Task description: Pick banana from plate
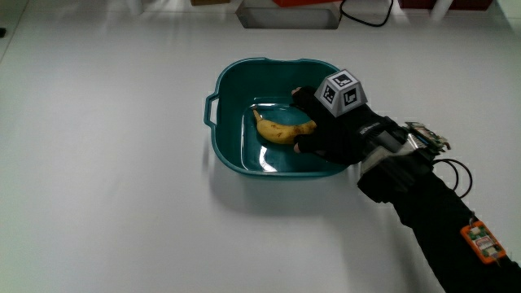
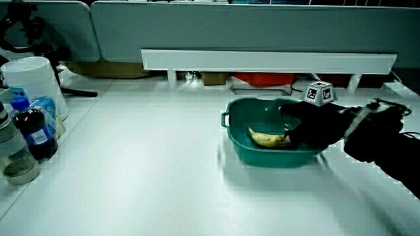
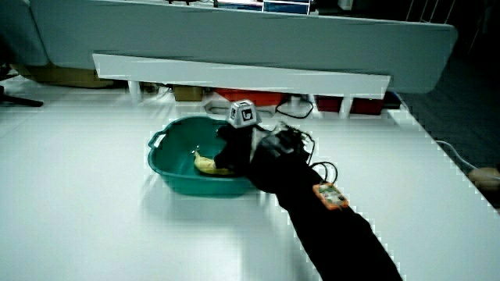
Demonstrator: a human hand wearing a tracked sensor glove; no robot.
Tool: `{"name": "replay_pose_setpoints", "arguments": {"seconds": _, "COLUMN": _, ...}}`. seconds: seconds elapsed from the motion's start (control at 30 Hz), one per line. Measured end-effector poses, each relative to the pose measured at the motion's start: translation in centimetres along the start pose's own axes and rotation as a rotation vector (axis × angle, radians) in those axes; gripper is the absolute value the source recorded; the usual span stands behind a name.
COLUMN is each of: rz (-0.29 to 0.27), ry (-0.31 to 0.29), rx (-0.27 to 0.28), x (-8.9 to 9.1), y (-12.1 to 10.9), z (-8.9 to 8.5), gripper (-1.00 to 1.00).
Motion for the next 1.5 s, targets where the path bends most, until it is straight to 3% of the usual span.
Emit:
{"name": "replay_pose_setpoints", "arguments": {"seconds": 0.13, "rz": -0.012, "ry": -0.026, "rx": -0.009, "x": -0.8, "y": 0.6, "z": -0.6, "gripper": 0.00}}
{"name": "replay_pose_setpoints", "arguments": {"seconds": 0.23, "rz": -0.007, "ry": -0.003, "rx": -0.042, "x": -0.9, "y": 1.5, "z": -1.3, "gripper": 0.00}}
{"name": "replay_pose_setpoints", "arguments": {"seconds": 0.37, "rz": 0.011, "ry": -0.039, "rx": -0.080, "x": -1.7, "y": 2.1, "z": -1.9, "gripper": 0.00}}
{"name": "replay_pose_setpoints", "arguments": {"seconds": 0.5, "rz": -0.014, "ry": -0.090, "rx": -0.131, "x": -2.0, "y": 2.8, "z": -2.9, "gripper": 0.00}}
{"name": "replay_pose_setpoints", "arguments": {"seconds": 0.53, "rz": -0.019, "ry": -0.128, "rx": -0.092, "x": -2.3, "y": 2.6, "z": -2.8, "gripper": 0.07}}
{"name": "replay_pose_setpoints", "arguments": {"seconds": 0.6, "rz": -0.029, "ry": -0.154, "rx": -0.092, "x": -2.4, "y": 2.7, "z": -3.0, "gripper": 0.20}}
{"name": "replay_pose_setpoints", "arguments": {"seconds": 0.8, "rz": -0.042, "ry": -0.162, "rx": -0.056, "x": -2.2, "y": 2.4, "z": -2.5, "gripper": 0.60}}
{"name": "replay_pose_setpoints", "arguments": {"seconds": 1.0, "rz": -0.040, "ry": -0.167, "rx": -0.054, "x": -2.0, "y": 2.4, "z": -2.7, "gripper": 1.00}}
{"name": "replay_pose_setpoints", "arguments": {"seconds": 1.23, "rz": -0.025, "ry": -0.151, "rx": -0.038, "x": -1.8, "y": 2.2, "z": -2.5, "gripper": 1.00}}
{"name": "replay_pose_setpoints", "arguments": {"seconds": 1.5, "rz": 0.004, "ry": -0.165, "rx": -0.004, "x": -2.2, "y": 1.2, "z": -0.7, "gripper": 1.00}}
